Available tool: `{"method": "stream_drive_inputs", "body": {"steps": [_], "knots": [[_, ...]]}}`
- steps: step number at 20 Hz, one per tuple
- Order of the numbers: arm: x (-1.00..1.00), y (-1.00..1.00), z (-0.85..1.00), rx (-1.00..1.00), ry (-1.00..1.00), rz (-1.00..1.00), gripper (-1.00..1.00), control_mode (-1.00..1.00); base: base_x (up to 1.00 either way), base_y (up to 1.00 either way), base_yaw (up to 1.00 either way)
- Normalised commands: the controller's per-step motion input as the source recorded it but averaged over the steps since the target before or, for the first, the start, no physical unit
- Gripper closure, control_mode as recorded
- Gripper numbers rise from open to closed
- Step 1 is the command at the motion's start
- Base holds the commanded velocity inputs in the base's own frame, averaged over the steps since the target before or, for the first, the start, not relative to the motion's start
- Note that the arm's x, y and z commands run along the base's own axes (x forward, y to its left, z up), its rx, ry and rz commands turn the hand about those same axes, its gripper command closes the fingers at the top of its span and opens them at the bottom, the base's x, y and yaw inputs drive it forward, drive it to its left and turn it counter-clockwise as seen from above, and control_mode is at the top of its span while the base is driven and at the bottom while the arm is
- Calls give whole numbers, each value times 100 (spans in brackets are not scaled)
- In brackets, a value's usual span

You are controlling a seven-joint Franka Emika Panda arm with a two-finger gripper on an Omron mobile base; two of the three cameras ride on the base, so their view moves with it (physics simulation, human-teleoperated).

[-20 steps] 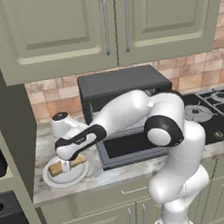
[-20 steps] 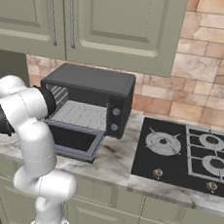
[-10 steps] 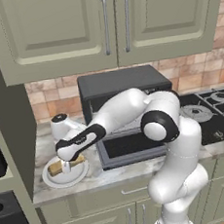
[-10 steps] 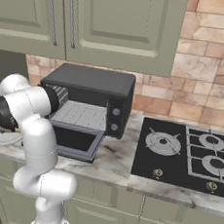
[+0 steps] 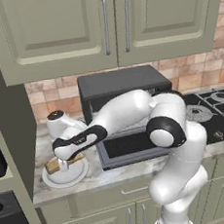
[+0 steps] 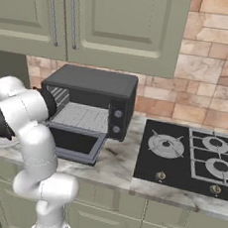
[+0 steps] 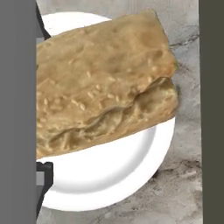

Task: Pull the toaster oven rack outwards. Pick up the baguette from the plate and place it on the toaster oven rack. Close the toaster oven door fully and set the temperature to the lowest setting.

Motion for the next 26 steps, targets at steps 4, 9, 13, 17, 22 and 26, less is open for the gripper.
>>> {"method": "stream_drive_inputs", "body": {"steps": [4, 9, 13, 17, 22, 26], "knots": [[-96, -31, 100, 10, -25, 0, 100, -100, 0, 0, 0], [-72, -63, 95, 12, -28, 0, 100, -100, 0, 0, 0], [-46, -95, 63, 12, -36, -2, 100, -100, 0, 0, 0], [-38, -100, 66, 15, -33, -5, 100, -100, 0, 0, 0], [-27, -99, 83, 18, -20, -4, 100, -100, 0, 0, 0], [-24, -91, 83, 18, -3, 0, 100, -100, 0, 0, 0]]}}
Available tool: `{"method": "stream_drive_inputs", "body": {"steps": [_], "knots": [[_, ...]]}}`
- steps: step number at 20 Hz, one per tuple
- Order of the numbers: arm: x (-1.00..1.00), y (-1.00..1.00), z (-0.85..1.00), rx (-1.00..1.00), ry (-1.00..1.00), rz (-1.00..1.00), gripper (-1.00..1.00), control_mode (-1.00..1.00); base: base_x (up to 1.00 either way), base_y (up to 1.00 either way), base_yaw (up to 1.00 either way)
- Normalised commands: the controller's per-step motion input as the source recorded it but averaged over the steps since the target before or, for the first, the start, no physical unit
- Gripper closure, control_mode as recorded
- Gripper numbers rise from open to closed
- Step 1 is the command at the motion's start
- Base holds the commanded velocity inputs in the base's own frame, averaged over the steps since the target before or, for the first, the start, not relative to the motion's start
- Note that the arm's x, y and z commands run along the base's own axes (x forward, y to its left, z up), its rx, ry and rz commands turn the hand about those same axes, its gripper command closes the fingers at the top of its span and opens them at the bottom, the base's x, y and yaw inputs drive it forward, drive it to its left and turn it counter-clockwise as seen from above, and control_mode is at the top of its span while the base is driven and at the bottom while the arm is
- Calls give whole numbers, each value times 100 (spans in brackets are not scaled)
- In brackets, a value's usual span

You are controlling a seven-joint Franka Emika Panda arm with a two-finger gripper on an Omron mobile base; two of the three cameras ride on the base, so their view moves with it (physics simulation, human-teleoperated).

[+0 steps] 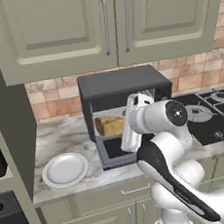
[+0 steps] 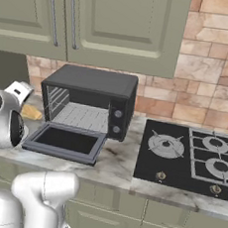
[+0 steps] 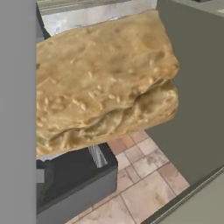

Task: Pull the toaster oven rack outwards. Pick up the baguette from the plate and place it on the toaster oven rack. Close the toaster oven door fully and set the temperature to the lowest setting.

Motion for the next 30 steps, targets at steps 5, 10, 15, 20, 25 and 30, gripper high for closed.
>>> {"method": "stream_drive_inputs", "body": {"steps": [5, 10, 15, 20, 25, 30], "knots": [[-1, -97, 38, 10, 4, 0, 100, -100, 0, 0, 0], [9, -69, 38, 0, 39, 0, 100, -100, 0, 0, 0], [6, -30, 47, -2, 51, 0, 100, -100, 0, 0, 0], [38, 22, -2, -12, 30, 0, 100, -100, 0, 0, 0], [19, 26, -29, -10, 2, 0, 100, -100, 0, 0, 0], [24, 14, -66, -3, 0, 0, 100, -100, 0, 0, 0]]}}
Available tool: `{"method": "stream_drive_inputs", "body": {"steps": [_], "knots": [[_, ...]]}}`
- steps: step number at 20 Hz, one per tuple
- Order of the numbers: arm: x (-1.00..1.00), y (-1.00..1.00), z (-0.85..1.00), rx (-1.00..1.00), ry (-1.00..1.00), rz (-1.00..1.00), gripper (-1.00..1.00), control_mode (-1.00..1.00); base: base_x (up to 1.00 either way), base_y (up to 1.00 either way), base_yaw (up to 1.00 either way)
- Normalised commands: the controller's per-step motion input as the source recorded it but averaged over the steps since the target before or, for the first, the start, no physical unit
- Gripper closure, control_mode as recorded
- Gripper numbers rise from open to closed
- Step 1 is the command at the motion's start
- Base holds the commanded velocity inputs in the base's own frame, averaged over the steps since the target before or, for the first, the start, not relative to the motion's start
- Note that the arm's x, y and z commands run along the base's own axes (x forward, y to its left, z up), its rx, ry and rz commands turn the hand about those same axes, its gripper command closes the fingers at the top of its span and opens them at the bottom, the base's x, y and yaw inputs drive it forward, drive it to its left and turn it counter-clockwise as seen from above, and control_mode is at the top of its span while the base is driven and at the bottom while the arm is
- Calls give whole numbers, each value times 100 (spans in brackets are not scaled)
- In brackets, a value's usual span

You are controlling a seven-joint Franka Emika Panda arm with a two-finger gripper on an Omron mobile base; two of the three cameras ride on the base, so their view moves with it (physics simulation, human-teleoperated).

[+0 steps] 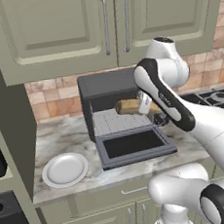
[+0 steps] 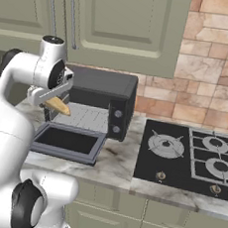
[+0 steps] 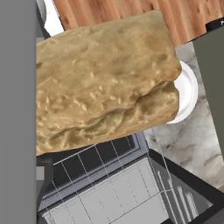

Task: Pull the toaster oven rack outwards. Pick up the baguette from the plate and place it on the toaster oven rack. Close the toaster oven door fully and set the temperature to the lowest setting.

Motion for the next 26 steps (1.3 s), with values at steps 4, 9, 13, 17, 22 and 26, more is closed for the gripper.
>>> {"method": "stream_drive_inputs", "body": {"steps": [4, 9, 13, 17, 22, 26], "knots": [[54, 17, -32, -4, 5, 3, 100, -100, 0, 0, 0], [44, 5, -43, -5, 9, 4, 100, -100, 0, 0, 0], [6, 0, -41, -4, -1, 1, 100, -100, 0, 0, 0], [0, 0, -25, -4, -14, 0, 100, -100, 0, 0, 0], [0, 0, -25, -3, -26, 0, 100, -100, 0, 0, 0], [0, 0, -24, -2, -27, 0, 100, -100, 0, 0, 0]]}}
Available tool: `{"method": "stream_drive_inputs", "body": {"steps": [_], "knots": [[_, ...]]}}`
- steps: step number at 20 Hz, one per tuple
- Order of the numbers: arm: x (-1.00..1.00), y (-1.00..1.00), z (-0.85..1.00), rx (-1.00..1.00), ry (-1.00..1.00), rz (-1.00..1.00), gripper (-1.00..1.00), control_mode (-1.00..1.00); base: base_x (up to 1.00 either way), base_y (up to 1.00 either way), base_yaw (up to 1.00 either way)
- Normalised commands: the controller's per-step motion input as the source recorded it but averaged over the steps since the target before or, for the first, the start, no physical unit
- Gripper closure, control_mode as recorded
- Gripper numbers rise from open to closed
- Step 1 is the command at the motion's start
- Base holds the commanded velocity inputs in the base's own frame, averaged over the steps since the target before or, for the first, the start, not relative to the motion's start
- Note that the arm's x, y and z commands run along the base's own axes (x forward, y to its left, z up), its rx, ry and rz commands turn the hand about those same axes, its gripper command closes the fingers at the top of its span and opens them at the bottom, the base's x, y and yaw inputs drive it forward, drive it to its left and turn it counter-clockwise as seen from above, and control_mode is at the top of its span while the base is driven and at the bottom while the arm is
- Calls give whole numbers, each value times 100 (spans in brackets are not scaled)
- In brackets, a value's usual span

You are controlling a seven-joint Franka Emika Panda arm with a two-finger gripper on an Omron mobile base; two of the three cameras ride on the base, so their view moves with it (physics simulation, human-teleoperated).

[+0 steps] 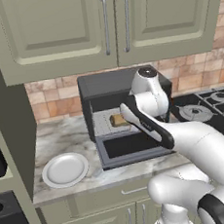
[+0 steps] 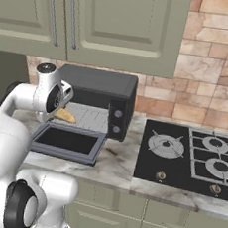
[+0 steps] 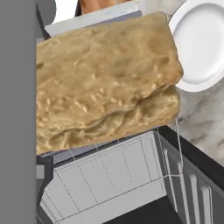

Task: Pull the toaster oven rack outwards. Pick up the baguette from the plate and place it on the toaster oven rack. Close the toaster oven door fully and set the temperature to the lowest setting.

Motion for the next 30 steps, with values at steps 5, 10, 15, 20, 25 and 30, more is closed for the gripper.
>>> {"method": "stream_drive_inputs", "body": {"steps": [5, 10, 15, 20, 25, 30], "knots": [[0, 0, -1, 0, -18, 0, 100, -100, 0, 0, 0], [0, 0, 0, 0, -1, 0, 100, -100, 0, 0, 0], [4, 0, 0, 0, 0, 0, 100, -100, 0, 0, 0], [13, 0, 0, 0, 0, 0, 100, -100, 0, 0, 0], [7, 0, -8, 0, 0, 0, 100, -100, 0, 0, 0], [0, 0, -20, 0, 0, 0, 100, -100, 0, 0, 0]]}}
